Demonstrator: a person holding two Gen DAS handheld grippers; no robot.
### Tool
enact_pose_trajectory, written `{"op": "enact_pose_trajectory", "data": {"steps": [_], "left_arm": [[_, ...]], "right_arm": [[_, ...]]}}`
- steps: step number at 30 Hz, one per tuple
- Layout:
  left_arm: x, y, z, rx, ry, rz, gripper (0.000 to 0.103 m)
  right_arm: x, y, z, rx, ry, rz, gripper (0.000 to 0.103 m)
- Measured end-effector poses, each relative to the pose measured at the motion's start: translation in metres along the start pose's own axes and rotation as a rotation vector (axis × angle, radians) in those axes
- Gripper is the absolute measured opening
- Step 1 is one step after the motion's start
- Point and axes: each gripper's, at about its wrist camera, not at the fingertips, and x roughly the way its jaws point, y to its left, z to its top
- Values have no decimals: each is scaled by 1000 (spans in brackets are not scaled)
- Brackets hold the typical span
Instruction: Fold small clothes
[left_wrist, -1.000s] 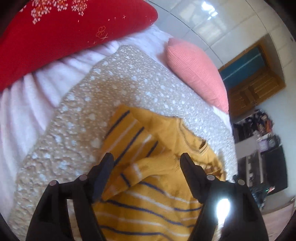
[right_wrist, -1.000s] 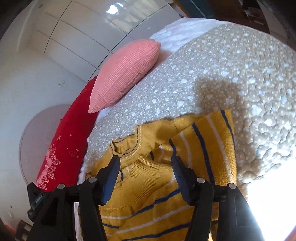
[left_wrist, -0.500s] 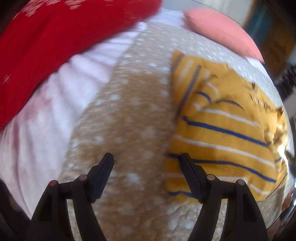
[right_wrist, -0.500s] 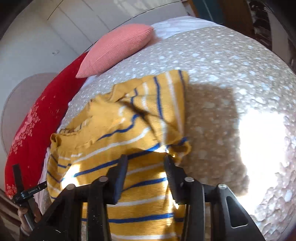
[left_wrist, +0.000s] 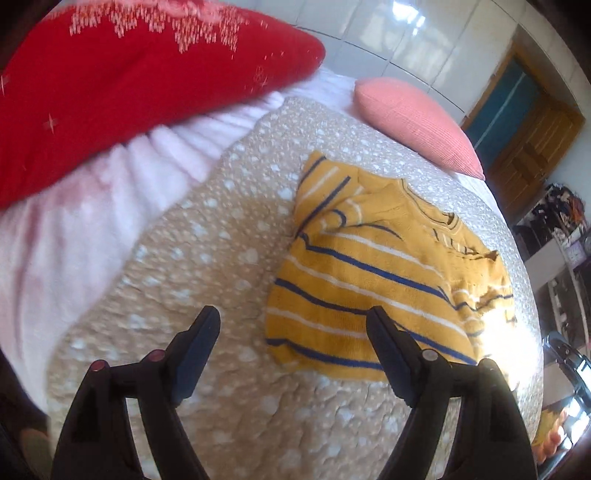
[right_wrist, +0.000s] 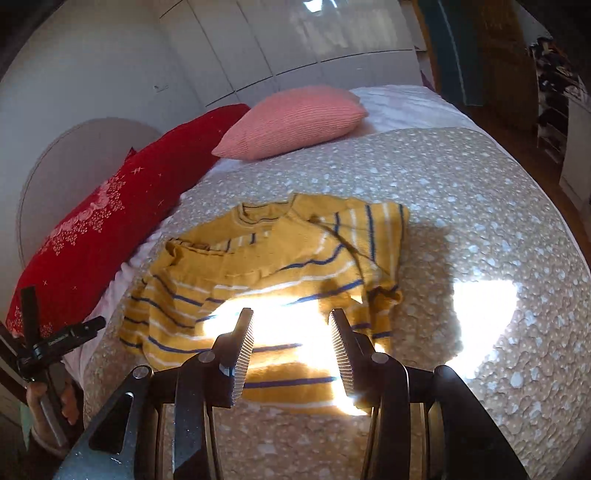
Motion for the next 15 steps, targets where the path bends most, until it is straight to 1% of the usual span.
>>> {"op": "enact_pose_trajectory", "data": {"steps": [3, 5, 8, 10, 12, 15], "left_arm": [[24, 4, -8, -17, -9, -7, 80], [36, 10, -12, -27, -25, -14, 75], [37, 16, -13, -31, -74, -61, 74], [37, 20, -12, -32, -80, -85, 74], [39, 22, -11, -45, -80, -98, 74], [37, 20, -11, -32, -80, -94, 75]], "right_arm": [[30, 30, 6, -6, 40, 35, 45], [54, 54, 12, -25, 80, 62, 45], [99, 94, 22, -65, 127, 90, 45], [131, 122, 31, -86, 156, 110, 45], [166, 149, 40, -100, 192, 113, 45], [214, 184, 52, -135, 249, 81, 45]]}}
